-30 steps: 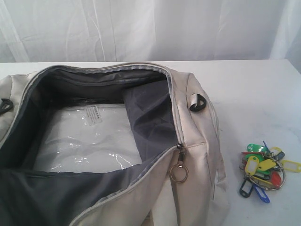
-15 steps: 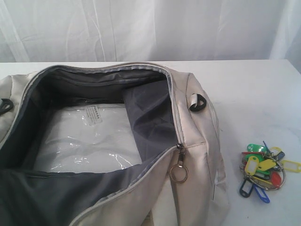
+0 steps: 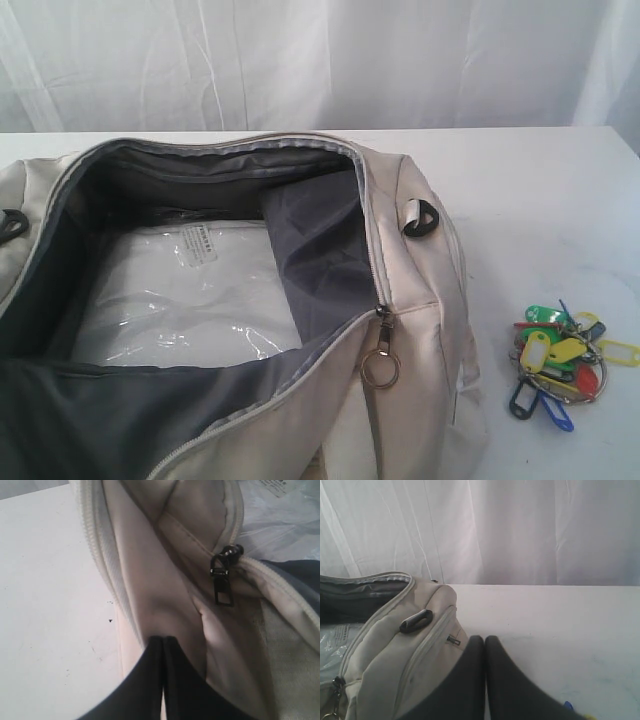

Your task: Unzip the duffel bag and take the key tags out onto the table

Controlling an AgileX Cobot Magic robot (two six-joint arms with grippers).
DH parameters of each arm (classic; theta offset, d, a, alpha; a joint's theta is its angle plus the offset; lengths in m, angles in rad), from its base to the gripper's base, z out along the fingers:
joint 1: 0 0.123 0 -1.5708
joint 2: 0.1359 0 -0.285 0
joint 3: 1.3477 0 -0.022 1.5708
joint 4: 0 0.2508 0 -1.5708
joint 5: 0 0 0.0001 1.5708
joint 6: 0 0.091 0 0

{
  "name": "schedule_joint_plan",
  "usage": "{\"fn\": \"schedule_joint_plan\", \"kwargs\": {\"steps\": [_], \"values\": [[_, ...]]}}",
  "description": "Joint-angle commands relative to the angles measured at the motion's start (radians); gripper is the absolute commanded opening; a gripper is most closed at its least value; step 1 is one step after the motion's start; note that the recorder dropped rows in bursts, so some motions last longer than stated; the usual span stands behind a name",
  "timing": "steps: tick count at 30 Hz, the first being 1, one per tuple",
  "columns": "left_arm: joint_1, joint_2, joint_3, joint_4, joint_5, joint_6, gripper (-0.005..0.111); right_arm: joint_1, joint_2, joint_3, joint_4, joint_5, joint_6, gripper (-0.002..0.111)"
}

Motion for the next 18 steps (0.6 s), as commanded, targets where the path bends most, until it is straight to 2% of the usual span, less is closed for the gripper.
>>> {"fn": "schedule_joint_plan", "kwargs": {"steps": [1, 14, 18], "values": [[-0.002, -0.010, 0.004, -0.002, 0.005, 0.002, 0.000, -0.005, -0.004, 0.007, -0.004, -0.001, -0.010, 0.000], [-0.002, -0.010, 0.004, -0.002, 0.005, 0.002, 0.000, -0.008, -0.009, 0.007, -0.004, -0.002, -0.010, 0.000], [-0.002, -0.010, 0.004, -0.002, 0.005, 0.002, 0.000, -0.085, -0.036, 0.007, -0.004, -0.002, -0.010, 0.000]]}}
